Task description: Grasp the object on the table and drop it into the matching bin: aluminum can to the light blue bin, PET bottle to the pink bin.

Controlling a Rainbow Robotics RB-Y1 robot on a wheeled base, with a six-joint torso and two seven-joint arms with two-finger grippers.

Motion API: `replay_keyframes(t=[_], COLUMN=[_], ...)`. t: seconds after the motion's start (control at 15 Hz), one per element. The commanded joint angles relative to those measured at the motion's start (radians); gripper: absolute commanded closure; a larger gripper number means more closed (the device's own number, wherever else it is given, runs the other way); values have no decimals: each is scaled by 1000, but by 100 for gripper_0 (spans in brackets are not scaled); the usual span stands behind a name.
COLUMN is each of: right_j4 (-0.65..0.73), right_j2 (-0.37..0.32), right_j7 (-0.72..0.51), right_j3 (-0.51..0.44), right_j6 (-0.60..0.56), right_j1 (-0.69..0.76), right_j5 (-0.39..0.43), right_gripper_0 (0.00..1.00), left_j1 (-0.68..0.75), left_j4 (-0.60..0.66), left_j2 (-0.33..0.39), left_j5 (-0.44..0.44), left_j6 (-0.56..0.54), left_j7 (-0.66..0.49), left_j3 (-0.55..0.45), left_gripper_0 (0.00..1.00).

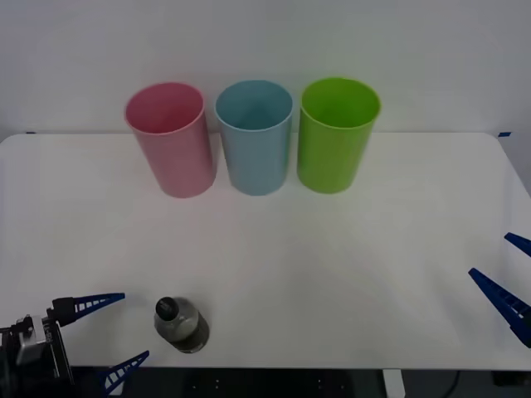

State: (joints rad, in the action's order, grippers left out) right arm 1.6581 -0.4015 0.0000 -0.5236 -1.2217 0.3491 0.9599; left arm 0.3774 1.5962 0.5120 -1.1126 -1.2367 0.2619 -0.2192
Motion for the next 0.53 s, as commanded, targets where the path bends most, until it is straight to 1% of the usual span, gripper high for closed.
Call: replay_keyframes(t=[0.07,0.2,0.47,0.53], right_j4=[0,0,0,0], right_j2=[0,0,0,0], right_j7=[0,0,0,0], right_j3=[0,0,0,0], right_j6=[0,0,0,0], right_j1=[0,0,0,0], right_j5=[0,0,0,0], right_gripper_0=[0,0,0,0], left_j1=[-66,-114,-175,-189], left_j4=[-99,-168,-280,-298], left_j2=[0,0,-3,-3], left_j5=[2,13,56,59], left_j6=[-14,-23,-23,-23], left_j7=[16,39,158,172], left_j3=[54,96,176,190], left_gripper_0=[0,0,0,0])
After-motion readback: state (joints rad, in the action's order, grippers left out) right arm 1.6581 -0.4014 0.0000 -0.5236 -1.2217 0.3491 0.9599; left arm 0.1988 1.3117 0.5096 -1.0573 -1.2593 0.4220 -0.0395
